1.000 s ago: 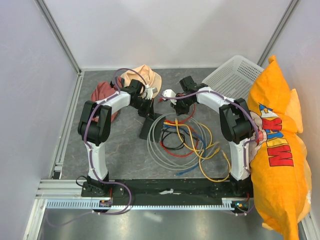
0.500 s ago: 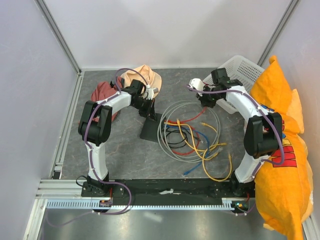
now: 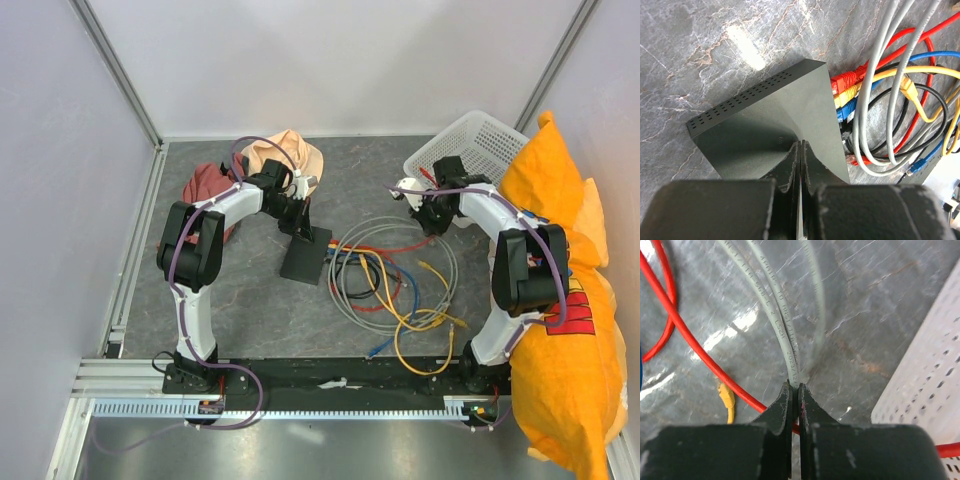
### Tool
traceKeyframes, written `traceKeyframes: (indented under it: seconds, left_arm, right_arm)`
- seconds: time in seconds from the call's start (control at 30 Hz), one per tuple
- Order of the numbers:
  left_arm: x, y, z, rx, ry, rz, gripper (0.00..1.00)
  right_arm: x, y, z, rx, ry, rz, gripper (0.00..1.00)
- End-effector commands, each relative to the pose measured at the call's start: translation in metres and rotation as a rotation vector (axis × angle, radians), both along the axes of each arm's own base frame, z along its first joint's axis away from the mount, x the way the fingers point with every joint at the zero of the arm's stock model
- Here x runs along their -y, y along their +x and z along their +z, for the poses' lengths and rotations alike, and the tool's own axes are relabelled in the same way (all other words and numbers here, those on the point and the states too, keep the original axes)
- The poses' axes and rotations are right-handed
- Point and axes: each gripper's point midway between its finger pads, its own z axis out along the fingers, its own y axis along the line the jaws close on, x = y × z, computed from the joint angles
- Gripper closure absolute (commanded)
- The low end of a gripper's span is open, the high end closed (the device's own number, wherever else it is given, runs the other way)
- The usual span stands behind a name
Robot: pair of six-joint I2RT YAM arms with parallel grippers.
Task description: Pull the plug from the switch port
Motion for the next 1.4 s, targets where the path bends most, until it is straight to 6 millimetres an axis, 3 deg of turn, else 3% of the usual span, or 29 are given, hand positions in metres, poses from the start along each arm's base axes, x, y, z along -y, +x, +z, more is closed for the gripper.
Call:
traceKeyframes:
  seconds: [0.0,0.1,0.13,0.17,0.27,0.37,0.4,0.43,0.47,0.5,0.57,0.67,0.77,0.9,1.03,1.13,1.37]
  left_arm:
    - [-0.014,-0.011,-0.027,-0.005,0.108,-0.037,0.98]
    - [-0.015,-0.010,-0.029,-0.007,0.112,-0.034,0.98]
    - [-0.015,-0.010,-0.029,-0.008,0.110,-0.035,0.98]
    - [-0.015,-0.010,-0.030,-0.010,0.111,-0.038,0.98]
    - [-0.012,-0.007,-0.029,0.001,0.111,-0.041,0.98]
    - [-0.010,-0.007,-0.028,-0.002,0.110,-0.042,0.98]
    - [-0.009,-0.008,-0.028,-0.001,0.108,-0.046,0.98]
    - [-0.009,-0.009,-0.028,-0.002,0.110,-0.049,0.98]
    - [-0.009,-0.010,-0.028,-0.005,0.109,-0.049,0.98]
    - [-0.010,-0.010,-0.029,-0.002,0.113,-0.051,0.98]
    - [-0.010,-0.012,-0.028,-0.003,0.113,-0.054,0.98]
    - [-0.011,-0.013,-0.030,-0.005,0.117,-0.057,0.98]
    - [-0.009,-0.012,-0.028,0.001,0.115,-0.060,0.98]
    - [-0.011,-0.014,-0.023,0.015,0.117,-0.064,0.98]
    - [-0.016,-0.020,-0.026,0.009,0.137,-0.061,0.98]
    - [-0.019,-0.017,-0.028,0.015,0.157,-0.051,0.98]
    - [-0.021,-0.014,-0.028,0.017,0.177,-0.051,0.98]
  right_arm:
    - [0.021,-0.031,0.014,-0.040,-0.090,0.049,0.92]
    - [0.027,-0.058,0.004,-0.084,-0.107,0.091,0.85]
    - [0.026,-0.064,0.001,-0.096,-0.105,0.097,0.79]
    - [0.026,-0.069,-0.002,-0.107,-0.099,0.097,0.63]
    - [0.017,-0.067,0.004,-0.098,-0.047,0.073,0.52]
    - [-0.002,-0.043,0.034,-0.033,0.055,0.056,0.30]
    - [-0.010,-0.024,0.057,0.025,0.092,0.060,0.28]
    - [-0.026,-0.019,0.072,0.035,0.176,0.075,0.23]
    - [-0.034,-0.011,0.088,0.057,0.228,0.071,0.21]
    - [-0.047,0.005,0.118,0.107,0.296,0.076,0.18]
    - [-0.073,0.015,0.148,0.126,0.447,0.109,0.13]
    - [-0.106,0.043,0.170,0.120,0.619,0.093,0.12]
    - [-0.139,0.065,0.152,0.008,0.727,0.050,0.15]
    - [-0.177,0.085,0.107,-0.177,0.809,0.037,0.20]
    - [-0.207,0.070,0.078,-0.287,0.816,0.067,0.21]
    - [-0.219,0.054,0.055,-0.389,0.818,0.055,0.22]
    - [-0.226,0.041,0.007,-0.485,0.773,0.042,0.21]
